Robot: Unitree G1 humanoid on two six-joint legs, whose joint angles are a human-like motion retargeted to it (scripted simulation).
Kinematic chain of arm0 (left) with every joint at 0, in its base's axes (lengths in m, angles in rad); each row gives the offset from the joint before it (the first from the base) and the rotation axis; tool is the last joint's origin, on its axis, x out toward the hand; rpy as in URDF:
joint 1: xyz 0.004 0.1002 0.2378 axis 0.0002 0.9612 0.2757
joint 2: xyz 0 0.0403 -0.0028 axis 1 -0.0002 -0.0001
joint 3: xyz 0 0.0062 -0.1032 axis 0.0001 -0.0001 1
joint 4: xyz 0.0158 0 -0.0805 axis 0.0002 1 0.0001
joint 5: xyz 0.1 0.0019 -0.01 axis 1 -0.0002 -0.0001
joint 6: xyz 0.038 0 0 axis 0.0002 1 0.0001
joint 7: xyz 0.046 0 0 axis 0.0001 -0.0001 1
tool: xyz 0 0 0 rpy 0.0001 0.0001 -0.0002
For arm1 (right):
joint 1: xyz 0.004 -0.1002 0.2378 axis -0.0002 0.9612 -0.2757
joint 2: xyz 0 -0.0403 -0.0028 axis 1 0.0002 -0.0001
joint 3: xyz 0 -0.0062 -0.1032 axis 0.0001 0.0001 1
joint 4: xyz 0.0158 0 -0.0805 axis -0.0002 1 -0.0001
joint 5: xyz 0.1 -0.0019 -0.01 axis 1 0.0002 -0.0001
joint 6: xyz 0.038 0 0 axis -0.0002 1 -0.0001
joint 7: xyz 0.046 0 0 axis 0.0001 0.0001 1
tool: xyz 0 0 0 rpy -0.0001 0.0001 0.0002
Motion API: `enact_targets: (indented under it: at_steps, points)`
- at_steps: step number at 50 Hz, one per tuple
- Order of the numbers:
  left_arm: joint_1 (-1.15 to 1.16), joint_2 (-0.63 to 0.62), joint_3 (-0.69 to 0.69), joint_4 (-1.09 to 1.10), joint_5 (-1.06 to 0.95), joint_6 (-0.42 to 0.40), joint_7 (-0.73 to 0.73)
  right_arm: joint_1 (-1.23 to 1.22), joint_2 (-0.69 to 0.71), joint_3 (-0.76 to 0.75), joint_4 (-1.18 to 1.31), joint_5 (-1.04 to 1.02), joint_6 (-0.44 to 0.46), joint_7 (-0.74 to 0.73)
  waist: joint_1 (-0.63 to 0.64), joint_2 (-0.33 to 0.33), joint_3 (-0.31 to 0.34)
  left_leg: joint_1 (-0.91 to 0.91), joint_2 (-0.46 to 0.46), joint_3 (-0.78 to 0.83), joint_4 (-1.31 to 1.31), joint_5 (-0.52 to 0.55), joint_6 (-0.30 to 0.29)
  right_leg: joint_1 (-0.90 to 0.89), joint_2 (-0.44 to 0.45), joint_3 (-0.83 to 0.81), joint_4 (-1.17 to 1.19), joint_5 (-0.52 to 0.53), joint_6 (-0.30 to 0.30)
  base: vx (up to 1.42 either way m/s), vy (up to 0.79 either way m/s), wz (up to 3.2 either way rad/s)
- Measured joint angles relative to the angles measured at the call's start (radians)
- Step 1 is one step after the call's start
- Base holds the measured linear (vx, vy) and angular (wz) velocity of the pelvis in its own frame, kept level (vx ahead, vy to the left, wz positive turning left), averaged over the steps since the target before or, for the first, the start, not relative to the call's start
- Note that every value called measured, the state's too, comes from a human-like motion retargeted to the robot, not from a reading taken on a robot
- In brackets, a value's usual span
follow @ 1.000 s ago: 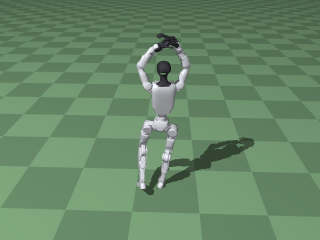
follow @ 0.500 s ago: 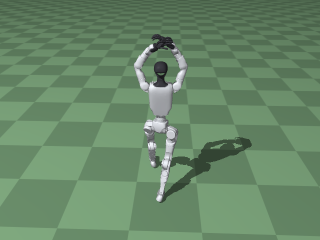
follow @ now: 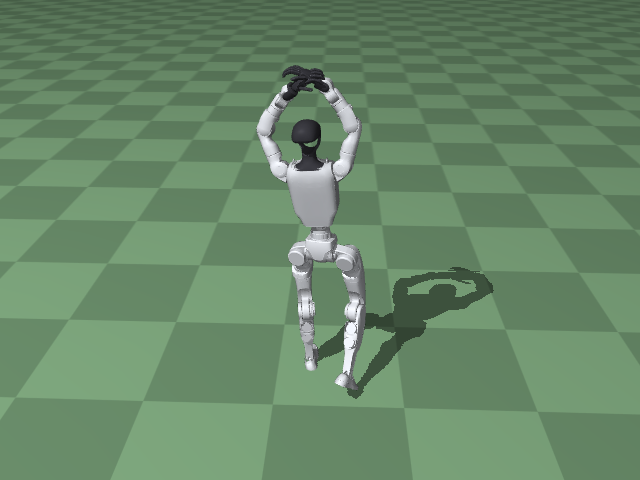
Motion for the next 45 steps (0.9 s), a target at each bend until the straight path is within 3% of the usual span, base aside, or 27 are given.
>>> enact_targets:
  at_steps: [3,5,8,13,18,27,36,40,45]
  points:
    - [-0.004,-0.007,0.000,0.001,-0.002,0.001,0.001,0.007,-0.009,-0.001,0.003,0.032,0.003,0.003,-0.035,-0.018,0.018,0.030,-0.017,-0.038,0.028,-0.039,0.000,-0.031,-0.045,-0.136,-0.144,-0.086,-0.037,0.38,0.11,0.75]
    - [-0.009,-0.014,0.000,0.002,0.001,0.000,0.009,0.018,-0.022,-0.004,0.001,0.059,0.001,0.008,-0.062,-0.032,0.035,0.057,-0.026,-0.070,0.042,-0.062,0.000,-0.030,-0.036,-0.187,-0.305,-0.093,-0.029,0.36,0.02,0.87]
    - [-0.013,-0.025,0.000,0.014,0.049,0.001,0.021,0.019,-0.020,-0.003,0.004,0.070,0.000,0.004,-0.090,-0.069,0.071,0.097,-0.056,-0.110,0.047,-0.084,0.001,-0.049,0.003,-0.157,-0.569,-0.001,0.016,0.31,-0.08,0.77]
    - [0.007,-0.025,0.000,0.017,0.091,-0.029,0.020,0.022,-0.020,0.000,0.000,0.031,0.000,0.006,-0.107,-0.113,0.144,0.166,-0.076,-0.168,0.053,-0.100,0.000,-0.134,0.125,-0.052,-0.857,0.238,0.020,0.25,-0.30,0.63]
    - [0.020,-0.025,0.000,0.028,0.196,-0.028,0.021,0.030,-0.021,0.000,-0.001,-0.009,0.002,0.006,-0.105,-0.095,0.181,0.227,-0.067,-0.207,0.064,-0.125,0.000,-0.259,0.177,-0.063,-0.871,0.207,0.020,0.31,-0.08,0.47]
    - [0.027,-0.005,0.000,0.026,0.220,-0.014,0.038,0.057,-0.010,-0.001,-0.012,-0.004,-0.013,-0.004,-0.141,-0.056,0.178,0.281,-0.066,-0.293,0.065,-0.145,0.000,-0.296,0.118,-0.194,-0.871,0.236,0.020,0.38,0.06,0.62]
    - [0.015,-0.005,0.000,0.009,0.116,0.004,0.036,0.022,-0.004,-0.009,-0.019,0.046,0.000,-0.026,-0.072,-0.072,0.115,0.297,-0.100,-0.321,0.082,-0.171,0.000,-0.192,0.154,-0.158,-0.871,0.046,0.020,0.46,-0.05,0.13]
    - [0.000,-0.009,0.000,0.019,0.091,0.000,0.013,0.005,-0.001,-0.002,-0.020,0.034,0.009,-0.005,-0.067,-0.058,0.095,0.318,-0.105,-0.381,0.105,-0.139,0.000,-0.155,0.175,-0.168,-0.871,0.100,0.020,0.53,-0.15,0.36]
    - [-0.005,-0.009,0.000,0.022,0.065,0.000,0.015,-0.003,0.003,-0.003,-0.019,0.054,0.019,-0.003,-0.063,-0.028,0.085,0.331,-0.113,-0.444,0.208,-0.023,0.000,-0.071,0.162,-0.157,-0.871,0.156,0.020,0.63,-0.07,0.18]
